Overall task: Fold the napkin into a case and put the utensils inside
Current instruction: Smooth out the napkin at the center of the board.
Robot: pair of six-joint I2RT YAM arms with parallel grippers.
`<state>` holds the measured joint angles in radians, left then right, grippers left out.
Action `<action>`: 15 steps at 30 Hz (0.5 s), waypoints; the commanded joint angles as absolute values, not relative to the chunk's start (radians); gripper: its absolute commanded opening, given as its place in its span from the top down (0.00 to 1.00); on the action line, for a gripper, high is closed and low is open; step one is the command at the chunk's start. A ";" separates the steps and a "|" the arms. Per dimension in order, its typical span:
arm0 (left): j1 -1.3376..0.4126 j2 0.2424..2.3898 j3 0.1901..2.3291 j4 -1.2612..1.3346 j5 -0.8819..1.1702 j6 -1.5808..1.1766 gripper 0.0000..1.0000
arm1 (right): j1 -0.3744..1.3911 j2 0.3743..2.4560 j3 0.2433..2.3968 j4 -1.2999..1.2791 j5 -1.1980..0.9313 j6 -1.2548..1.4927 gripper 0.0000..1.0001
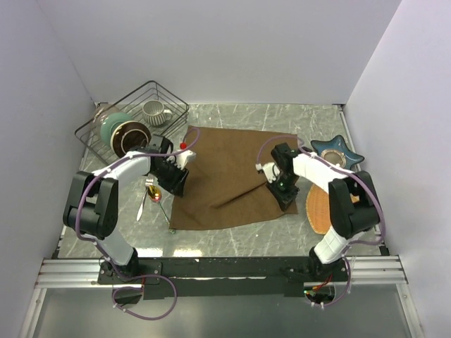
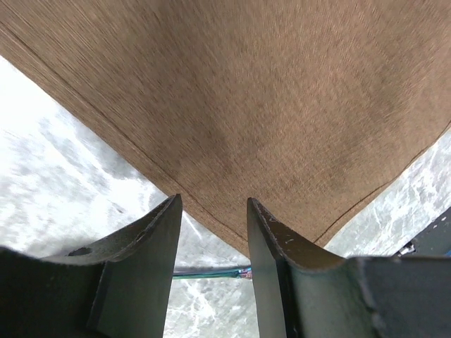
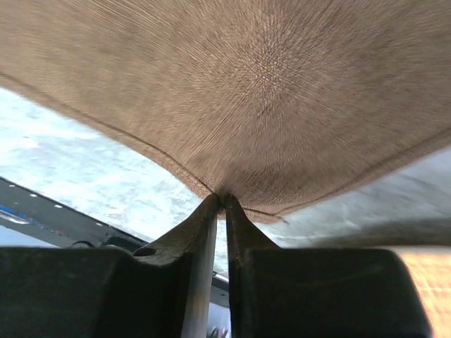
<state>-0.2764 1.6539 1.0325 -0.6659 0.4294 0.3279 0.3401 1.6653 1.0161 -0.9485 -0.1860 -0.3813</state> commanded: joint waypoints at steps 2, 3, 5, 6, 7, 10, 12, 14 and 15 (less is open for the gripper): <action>-0.281 1.684 1.153 -0.637 0.460 0.328 0.52 | 0.345 1.568 1.123 -0.890 -0.177 -0.396 0.79; -0.281 1.699 1.170 -0.635 0.460 0.322 0.52 | 0.345 1.589 1.126 -0.847 -0.135 -0.388 0.79; -0.281 1.752 1.224 -0.629 0.459 0.308 0.52 | 0.345 1.626 1.134 -0.821 -0.104 -0.388 0.78; -0.281 1.769 1.256 -0.624 0.456 0.302 0.52 | 0.344 1.662 1.135 -0.799 -0.086 -0.391 0.78; -0.279 1.799 1.270 -0.620 0.450 0.298 0.52 | 0.342 1.683 1.135 -0.787 -0.056 -0.394 0.78; -0.281 1.859 1.311 -0.612 0.436 0.282 0.52 | 0.344 1.750 1.138 -0.764 -0.015 -0.403 0.79; -0.281 1.884 1.324 -0.611 0.423 0.281 0.53 | 0.347 1.788 1.135 -0.781 -0.011 -0.416 0.80; -0.281 1.904 1.321 -0.609 0.414 0.282 0.53 | 0.345 1.789 1.114 -0.790 -0.005 -0.423 0.80; -0.281 1.907 1.312 -0.607 0.411 0.284 0.53 | 0.347 1.784 1.103 -0.807 -0.006 -0.436 0.80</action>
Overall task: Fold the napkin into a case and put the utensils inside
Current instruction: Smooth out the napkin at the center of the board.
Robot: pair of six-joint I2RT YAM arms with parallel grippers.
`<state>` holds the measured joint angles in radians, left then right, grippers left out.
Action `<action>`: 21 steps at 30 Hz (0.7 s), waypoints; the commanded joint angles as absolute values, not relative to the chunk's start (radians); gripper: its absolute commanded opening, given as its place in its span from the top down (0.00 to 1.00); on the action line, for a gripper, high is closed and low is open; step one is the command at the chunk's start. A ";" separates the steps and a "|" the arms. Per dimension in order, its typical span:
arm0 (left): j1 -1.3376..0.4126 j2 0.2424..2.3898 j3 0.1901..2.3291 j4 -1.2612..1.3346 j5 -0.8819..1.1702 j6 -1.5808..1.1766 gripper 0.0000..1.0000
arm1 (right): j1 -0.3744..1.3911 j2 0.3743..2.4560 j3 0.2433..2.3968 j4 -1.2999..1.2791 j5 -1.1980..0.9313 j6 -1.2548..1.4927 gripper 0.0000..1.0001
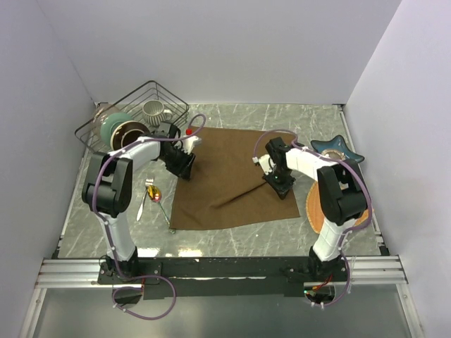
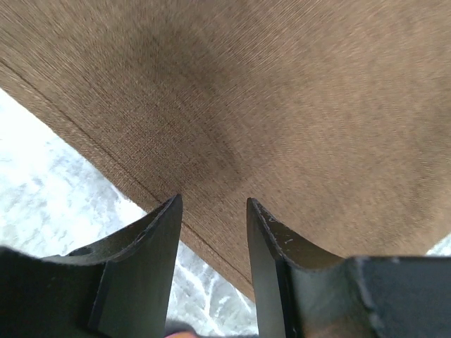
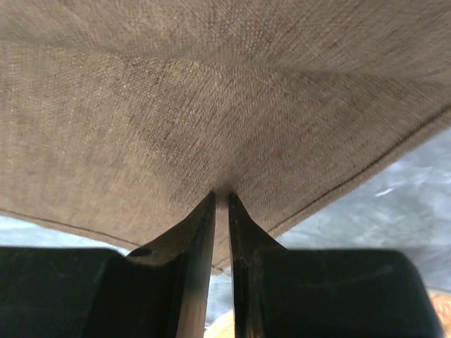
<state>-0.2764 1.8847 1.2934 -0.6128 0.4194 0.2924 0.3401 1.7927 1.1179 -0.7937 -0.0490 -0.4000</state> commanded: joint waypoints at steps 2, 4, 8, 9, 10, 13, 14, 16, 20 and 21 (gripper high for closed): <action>-0.279 1.908 1.296 -0.609 0.400 0.282 0.53 | 0.353 1.766 1.071 -0.836 -0.024 -0.451 0.80; -0.279 1.898 1.267 -0.612 0.379 0.288 0.53 | 0.362 1.743 1.045 -0.882 -0.040 -0.477 0.80; -0.276 1.852 1.201 -0.623 0.334 0.304 0.55 | 0.388 1.666 0.988 -0.959 -0.075 -0.525 0.80; -0.273 1.841 1.177 -0.627 0.322 0.307 0.56 | 0.400 1.655 0.982 -0.986 -0.096 -0.535 0.80; -0.272 1.820 1.167 -0.633 0.319 0.314 0.56 | 0.405 1.646 0.979 -0.998 -0.109 -0.540 0.79; -0.270 1.774 1.137 -0.669 0.342 0.330 0.55 | 0.414 1.629 0.994 -1.041 -0.172 -0.552 0.76; -0.270 1.763 1.135 -0.692 0.363 0.334 0.54 | 0.416 1.623 1.026 -1.051 -0.192 -0.551 0.75; -0.268 1.735 1.155 -0.712 0.415 0.337 0.48 | 0.408 1.618 1.074 -1.080 -0.257 -0.542 0.72; -0.268 1.723 1.270 -0.732 0.451 0.312 0.38 | 0.329 1.621 1.289 -1.132 -0.391 -0.512 0.53; -0.267 1.726 1.329 -0.720 0.451 0.301 0.34 | 0.301 1.624 1.328 -1.121 -0.411 -0.485 0.48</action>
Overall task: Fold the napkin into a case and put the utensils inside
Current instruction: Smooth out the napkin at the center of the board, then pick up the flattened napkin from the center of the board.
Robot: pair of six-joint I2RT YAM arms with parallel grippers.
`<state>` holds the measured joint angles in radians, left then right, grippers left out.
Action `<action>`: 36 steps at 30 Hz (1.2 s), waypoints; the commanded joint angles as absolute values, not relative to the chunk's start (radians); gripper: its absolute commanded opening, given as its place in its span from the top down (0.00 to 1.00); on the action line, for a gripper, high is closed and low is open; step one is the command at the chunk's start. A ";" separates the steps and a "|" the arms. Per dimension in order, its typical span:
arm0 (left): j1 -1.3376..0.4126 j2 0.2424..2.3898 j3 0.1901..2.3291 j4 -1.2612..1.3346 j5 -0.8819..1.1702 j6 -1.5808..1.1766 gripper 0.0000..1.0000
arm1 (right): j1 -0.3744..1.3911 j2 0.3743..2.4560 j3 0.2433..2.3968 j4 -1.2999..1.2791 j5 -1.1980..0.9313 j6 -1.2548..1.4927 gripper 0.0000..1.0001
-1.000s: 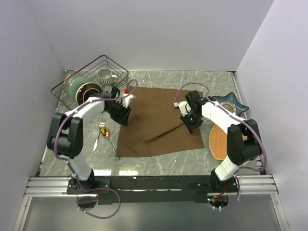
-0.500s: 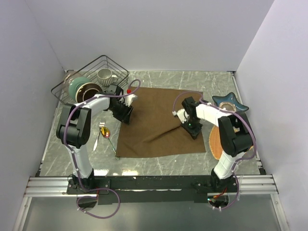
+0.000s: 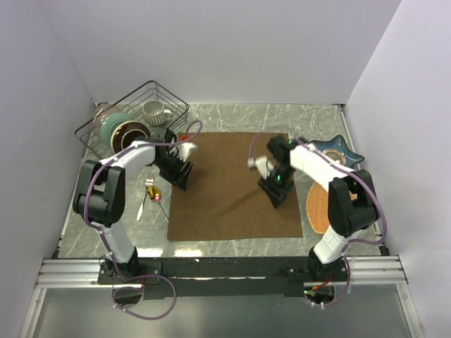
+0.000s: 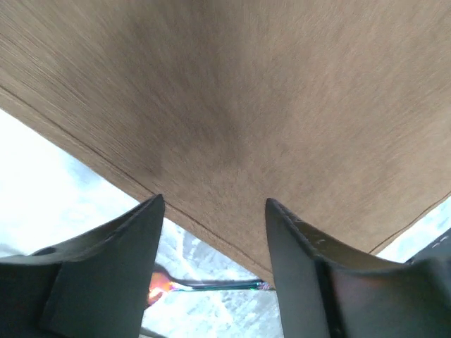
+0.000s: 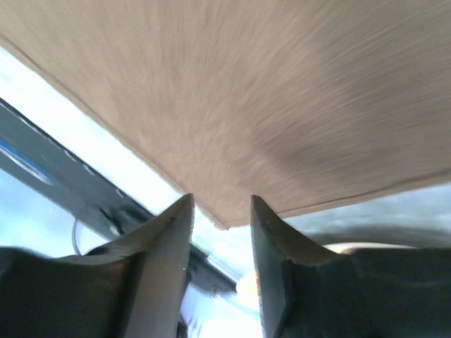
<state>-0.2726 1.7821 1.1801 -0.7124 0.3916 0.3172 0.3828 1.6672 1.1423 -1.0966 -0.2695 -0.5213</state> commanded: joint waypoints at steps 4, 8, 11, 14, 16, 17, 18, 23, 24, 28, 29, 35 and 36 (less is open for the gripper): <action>-0.229 1.752 1.449 -0.623 0.431 0.203 0.28 | 0.164 1.675 1.511 -1.023 -0.411 -0.384 0.38; -0.209 1.781 1.538 -0.488 0.347 0.129 0.25 | 0.092 1.752 1.666 -0.849 -0.269 -0.275 0.39; -0.209 1.802 1.552 -0.359 0.286 0.081 0.25 | 0.080 1.816 1.721 -0.753 -0.183 -0.224 0.39; -0.209 1.831 1.578 -0.298 0.227 0.058 0.25 | 0.066 1.914 1.800 -0.693 -0.134 -0.193 0.41; -0.209 1.847 1.583 -0.266 0.193 0.048 0.24 | 0.057 1.992 1.865 -0.669 -0.111 -0.172 0.43; -0.209 1.850 1.582 -0.240 0.186 0.046 0.23 | 0.052 2.018 1.887 -0.661 -0.107 -0.149 0.43; -0.209 1.850 1.577 -0.224 0.181 0.041 0.22 | 0.051 2.041 1.903 -0.647 -0.107 -0.138 0.43; -0.207 1.847 1.546 -0.161 0.141 0.032 0.20 | 0.035 2.184 1.996 -0.604 -0.110 -0.103 0.45; -0.207 1.848 1.545 -0.160 0.141 0.032 0.20 | 0.035 2.203 2.011 -0.600 -0.107 -0.103 0.45; -0.202 1.848 1.543 -0.173 0.158 0.028 0.19 | 0.034 2.284 2.072 -0.586 -0.092 -0.101 0.46; -0.201 1.845 1.542 -0.176 0.161 0.026 0.20 | 0.035 2.295 2.077 -0.584 -0.095 -0.098 0.46; -0.183 1.842 1.537 -0.189 0.169 0.006 0.20 | 0.034 2.361 2.117 -0.598 -0.104 -0.083 0.47; -0.176 1.844 1.540 -0.192 0.170 0.008 0.20 | 0.034 2.368 2.124 -0.615 -0.110 -0.081 0.47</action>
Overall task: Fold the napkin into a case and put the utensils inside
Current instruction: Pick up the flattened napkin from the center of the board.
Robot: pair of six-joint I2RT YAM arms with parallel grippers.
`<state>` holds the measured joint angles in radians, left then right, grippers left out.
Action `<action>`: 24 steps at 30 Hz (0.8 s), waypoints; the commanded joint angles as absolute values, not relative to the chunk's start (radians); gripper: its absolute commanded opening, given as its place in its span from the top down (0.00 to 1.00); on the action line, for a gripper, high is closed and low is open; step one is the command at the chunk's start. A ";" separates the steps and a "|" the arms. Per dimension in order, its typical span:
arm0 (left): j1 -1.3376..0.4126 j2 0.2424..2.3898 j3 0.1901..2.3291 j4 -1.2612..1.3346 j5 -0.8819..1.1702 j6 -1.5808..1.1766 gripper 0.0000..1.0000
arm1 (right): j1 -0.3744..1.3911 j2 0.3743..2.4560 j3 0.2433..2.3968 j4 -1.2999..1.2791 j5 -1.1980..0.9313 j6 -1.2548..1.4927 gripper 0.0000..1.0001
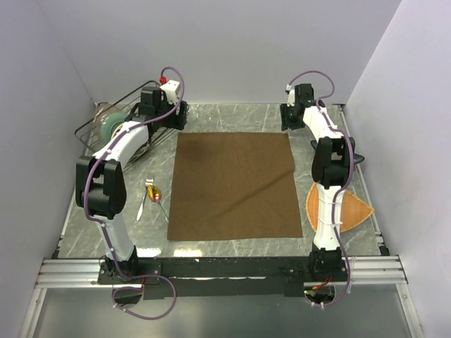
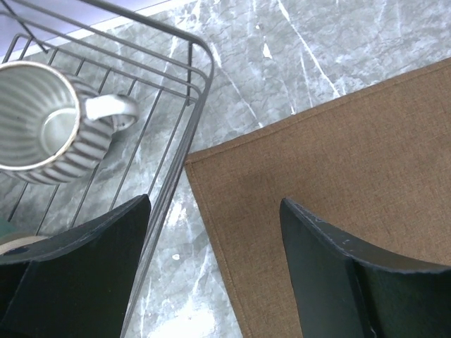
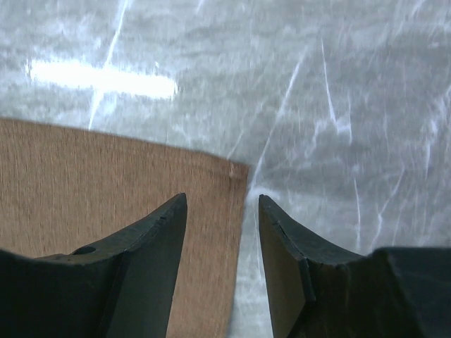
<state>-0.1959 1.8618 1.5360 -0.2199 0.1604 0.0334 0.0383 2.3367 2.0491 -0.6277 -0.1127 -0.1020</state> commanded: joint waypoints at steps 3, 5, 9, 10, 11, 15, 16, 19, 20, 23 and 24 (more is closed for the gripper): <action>-0.164 1.841 1.546 -0.198 0.178 -0.029 0.20 | 0.034 2.388 2.134 -0.621 -0.110 -0.081 0.48; -0.161 1.838 1.551 -0.202 0.192 -0.028 0.21 | 0.034 2.401 2.137 -0.620 -0.109 -0.083 0.48; -0.155 1.844 1.571 -0.238 0.213 -0.023 0.21 | 0.034 2.414 2.135 -0.626 -0.104 -0.084 0.48; -0.155 1.842 1.571 -0.239 0.215 -0.025 0.21 | 0.034 2.418 2.131 -0.626 -0.103 -0.084 0.48; -0.155 1.841 1.569 -0.242 0.219 -0.023 0.21 | 0.034 2.422 2.128 -0.624 -0.107 -0.084 0.48; -0.155 1.833 1.565 -0.252 0.222 -0.017 0.21 | 0.034 2.436 2.114 -0.626 -0.107 -0.078 0.48; -0.155 1.832 1.568 -0.259 0.222 -0.014 0.21 | 0.034 2.444 2.114 -0.627 -0.107 -0.081 0.48; -0.155 1.821 1.557 -0.258 0.219 -0.011 0.21 | 0.032 2.456 2.117 -0.627 -0.112 -0.083 0.51; -0.155 1.816 1.552 -0.258 0.218 -0.011 0.21 | 0.034 2.456 2.120 -0.629 -0.126 -0.081 0.53; -0.153 1.806 1.545 -0.258 0.216 -0.011 0.21 | 0.035 2.448 2.131 -0.634 -0.147 -0.080 0.72; -0.153 1.804 1.546 -0.261 0.216 -0.011 0.21 | 0.038 2.433 2.134 -0.638 -0.173 -0.081 0.81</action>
<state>-0.1539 1.8614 1.5356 -0.2653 0.1978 -0.0044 0.0383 2.4409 2.0941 -0.6285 -0.1211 -0.0937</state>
